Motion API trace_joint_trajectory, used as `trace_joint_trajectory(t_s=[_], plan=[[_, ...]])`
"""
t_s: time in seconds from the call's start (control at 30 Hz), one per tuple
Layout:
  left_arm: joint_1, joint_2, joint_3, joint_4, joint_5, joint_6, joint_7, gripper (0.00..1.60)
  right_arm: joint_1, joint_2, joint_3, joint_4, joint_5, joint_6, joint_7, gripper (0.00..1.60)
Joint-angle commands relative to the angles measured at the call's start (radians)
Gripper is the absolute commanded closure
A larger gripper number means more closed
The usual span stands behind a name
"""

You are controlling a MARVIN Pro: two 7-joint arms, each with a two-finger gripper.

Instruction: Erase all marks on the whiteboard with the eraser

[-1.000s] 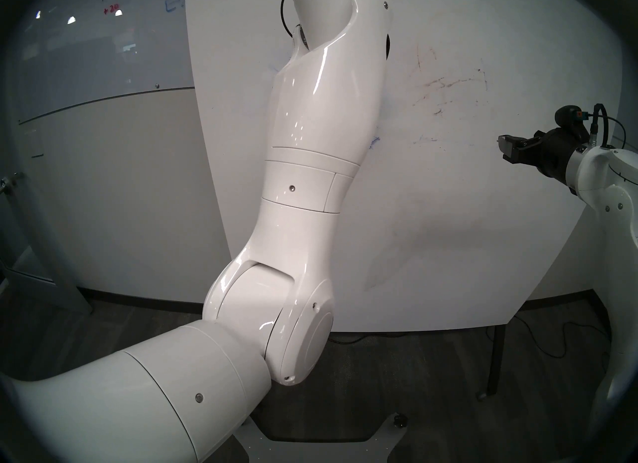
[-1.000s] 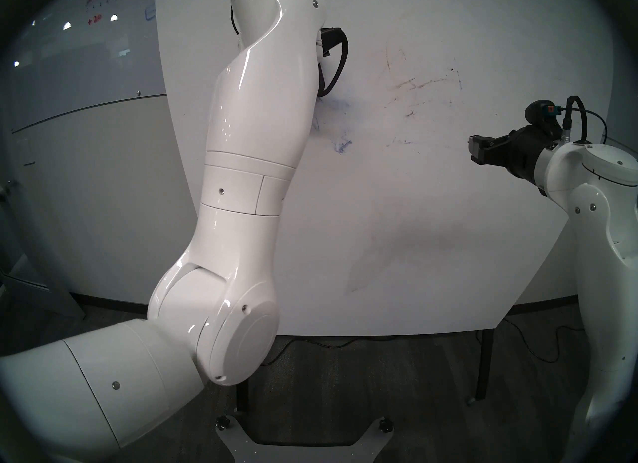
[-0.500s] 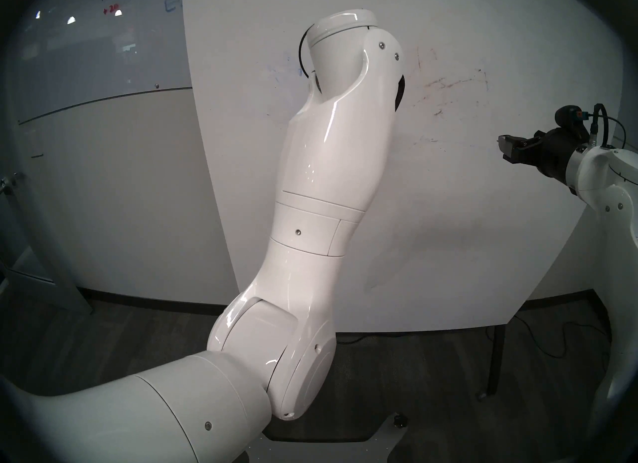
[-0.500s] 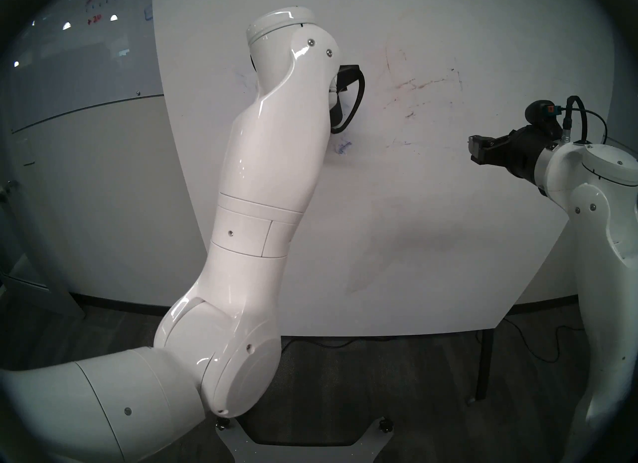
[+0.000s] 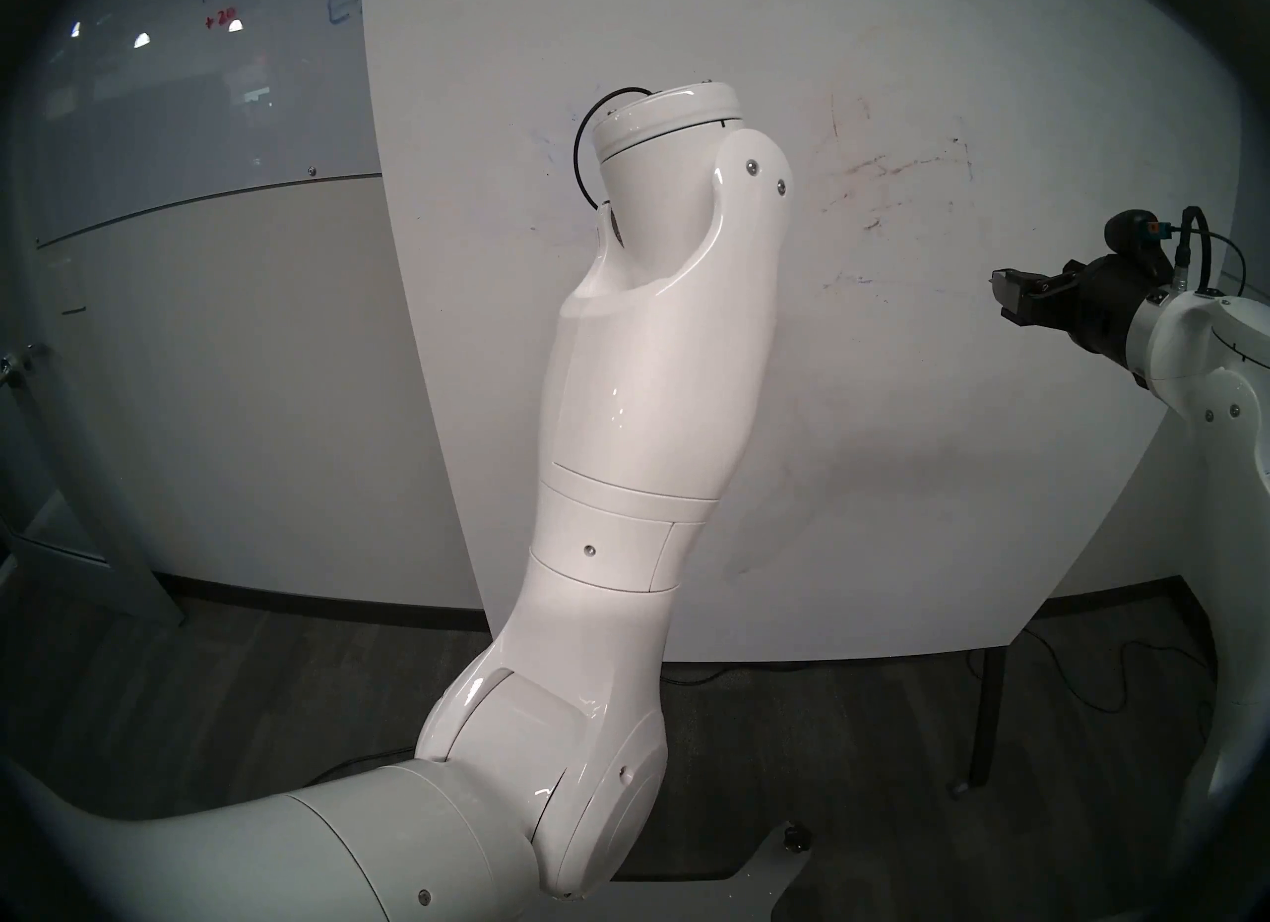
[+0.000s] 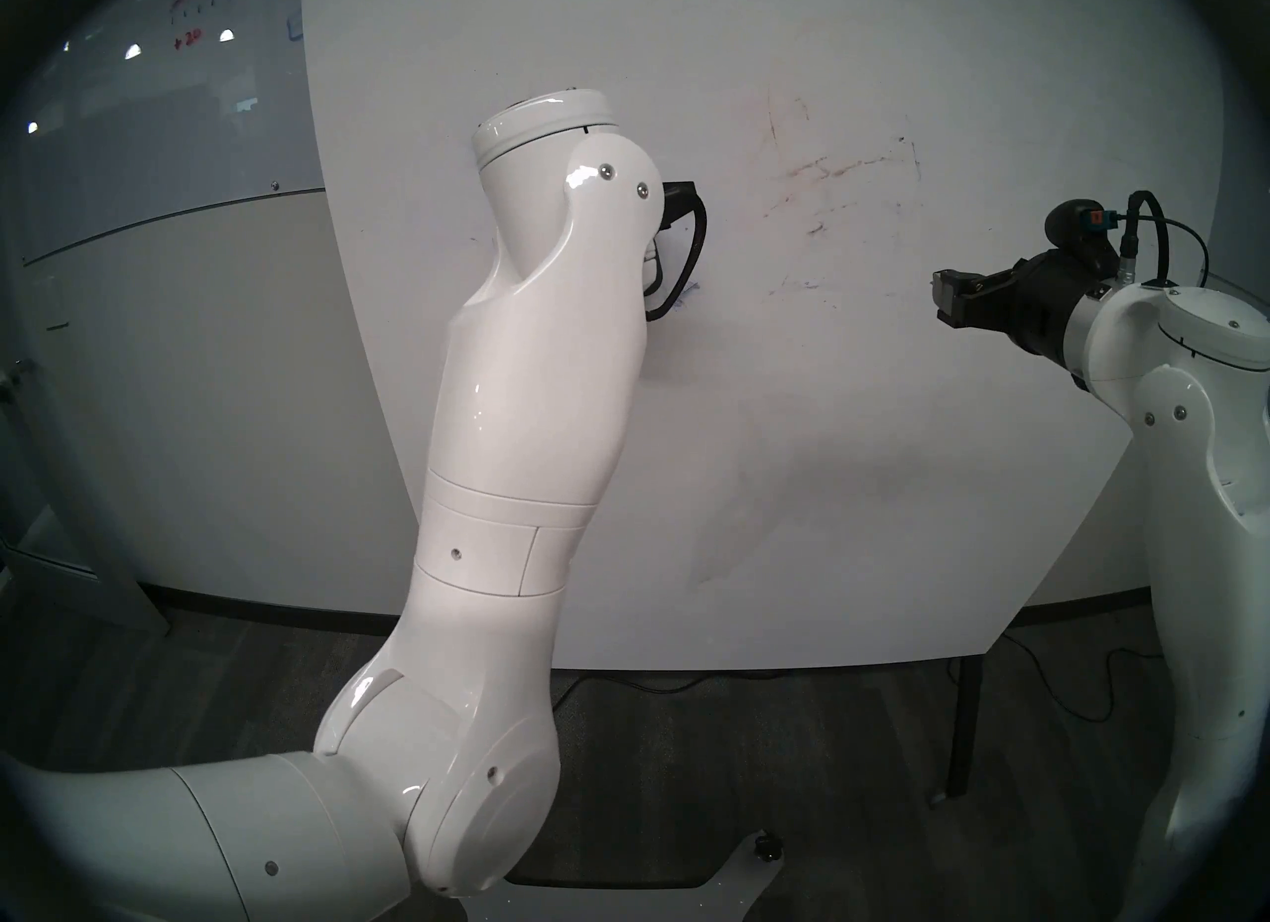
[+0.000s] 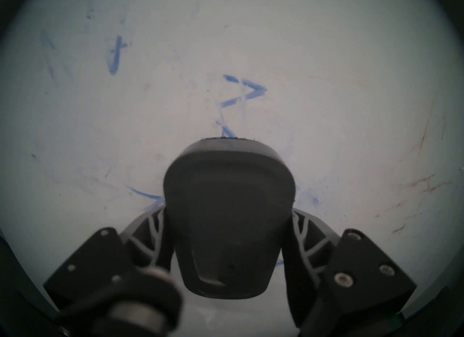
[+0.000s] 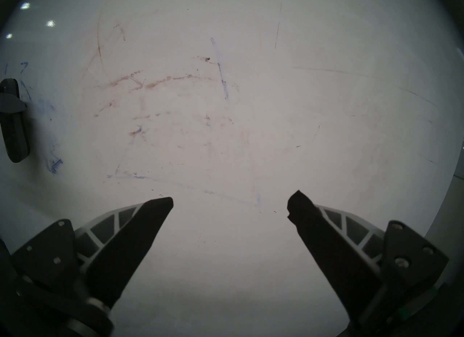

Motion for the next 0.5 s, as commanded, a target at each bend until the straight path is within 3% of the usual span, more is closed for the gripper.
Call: trace_joint_trajectory(t_s=[0.0, 0.2, 0.47], plan=[[-0.016, -0.004, 0.013, -0.08, 0.058, 0.003, 0.099, 1.6, 0.009, 0.004, 0.003, -0.005, -0.002, -0.006, 0.001, 0.0], [-0.049, 0.006, -0.014, -0.077, 0.071, 0.003, 0.093, 1.6, 0.009, 0.004, 0.003, -0.005, -0.002, -0.006, 0.001, 0.0], [-0.112, 0.017, -0.105, -0.026, 0.064, 0.003, 0.064, 1.6, 0.009, 0.005, 0.003, -0.005, -0.002, -0.006, 0.001, 0.0]])
